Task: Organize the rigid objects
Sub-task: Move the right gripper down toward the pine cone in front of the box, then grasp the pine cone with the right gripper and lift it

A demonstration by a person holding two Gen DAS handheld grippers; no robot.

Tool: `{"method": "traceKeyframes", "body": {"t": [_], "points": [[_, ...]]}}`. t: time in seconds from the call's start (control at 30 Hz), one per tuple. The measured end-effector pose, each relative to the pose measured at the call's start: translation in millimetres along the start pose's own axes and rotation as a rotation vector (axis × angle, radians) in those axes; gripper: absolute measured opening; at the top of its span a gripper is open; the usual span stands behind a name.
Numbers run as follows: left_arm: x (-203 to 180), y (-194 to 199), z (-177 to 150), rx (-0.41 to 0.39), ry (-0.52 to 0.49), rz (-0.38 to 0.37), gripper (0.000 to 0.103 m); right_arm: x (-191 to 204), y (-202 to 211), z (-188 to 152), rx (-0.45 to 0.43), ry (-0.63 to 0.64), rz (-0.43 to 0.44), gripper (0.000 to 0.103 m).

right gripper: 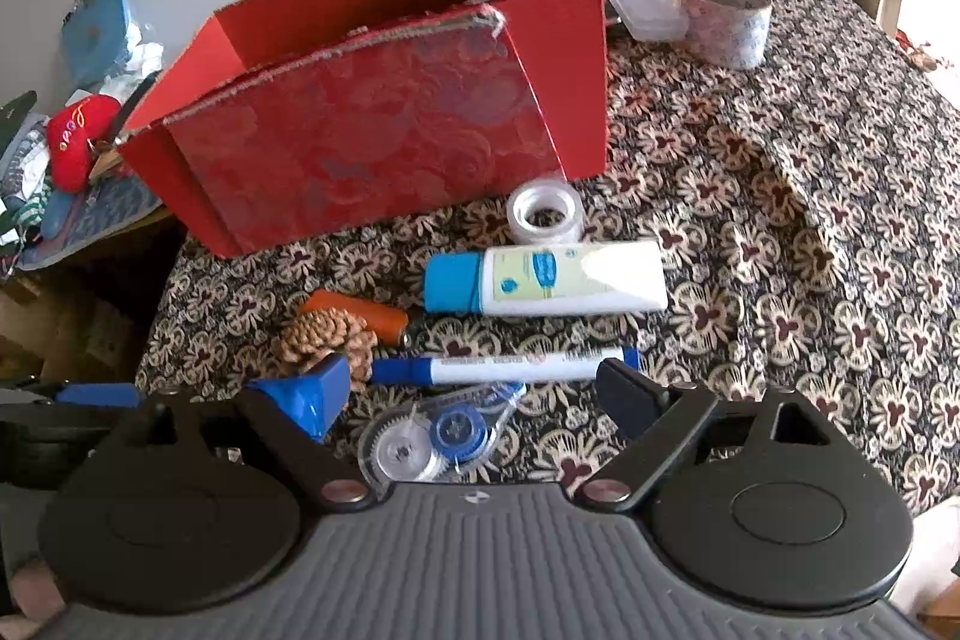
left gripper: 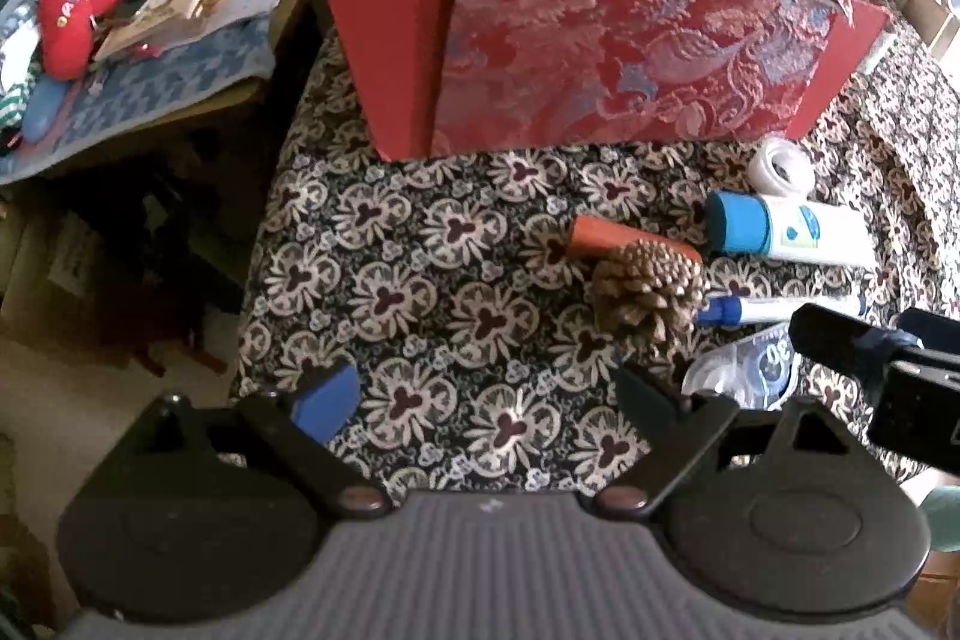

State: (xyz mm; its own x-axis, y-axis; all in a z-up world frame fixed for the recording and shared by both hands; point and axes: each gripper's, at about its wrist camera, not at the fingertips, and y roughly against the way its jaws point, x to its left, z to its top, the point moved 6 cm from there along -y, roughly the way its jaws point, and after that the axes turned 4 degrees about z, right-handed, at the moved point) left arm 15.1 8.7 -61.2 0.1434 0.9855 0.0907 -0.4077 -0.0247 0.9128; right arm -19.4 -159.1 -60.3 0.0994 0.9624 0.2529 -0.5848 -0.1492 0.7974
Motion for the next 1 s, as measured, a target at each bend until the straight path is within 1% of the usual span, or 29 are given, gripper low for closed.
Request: {"method": "traceKeyframes", "body": {"t": [0.13,0.27,0.37,0.43,0.5,0.6,0.67,0.77,0.8,0.83,0.87,0.9,1.0], "points": [[-4,-2,-5,0.011,-0.013,0.000,0.092,-4,2,-6,0.004,-0.007,-0.003,0.075],[-9,-3,-8,0.014,-0.032,-0.004,0.092,-12,3,-11,0.011,-0.044,0.004,0.075],[-12,-3,-9,0.011,-0.046,-0.020,0.092,-16,3,-13,0.015,-0.067,0.012,0.075],[-12,-3,-10,-0.005,-0.053,-0.053,0.092,-18,4,-14,0.008,-0.075,0.012,0.073],[-11,-2,-11,-0.035,-0.058,-0.110,0.092,-21,5,-14,0.001,-0.086,0.014,0.072],[-10,0,-12,-0.087,-0.065,-0.179,0.092,-29,5,-12,-0.007,-0.120,0.045,0.070],[-9,1,-13,-0.110,-0.063,-0.219,0.091,-35,4,-11,-0.004,-0.152,0.075,0.067],[-4,3,-8,-0.141,-0.047,-0.244,0.088,-40,2,-8,0.011,-0.200,0.146,0.061],[-4,3,-5,-0.145,-0.038,-0.263,0.086,-39,1,-7,0.022,-0.209,0.180,0.059],[-5,3,-2,-0.144,-0.031,-0.285,0.079,-36,0,-6,0.028,-0.216,0.225,0.056],[-7,3,0,-0.145,-0.028,-0.304,0.075,-33,-1,-4,0.034,-0.224,0.275,0.055],[-10,2,3,-0.148,-0.029,-0.313,0.068,-28,-2,-1,0.043,-0.236,0.322,0.052],[-22,2,6,-0.165,-0.044,-0.330,0.067,-15,-9,7,0.068,-0.265,0.426,0.046]]}}
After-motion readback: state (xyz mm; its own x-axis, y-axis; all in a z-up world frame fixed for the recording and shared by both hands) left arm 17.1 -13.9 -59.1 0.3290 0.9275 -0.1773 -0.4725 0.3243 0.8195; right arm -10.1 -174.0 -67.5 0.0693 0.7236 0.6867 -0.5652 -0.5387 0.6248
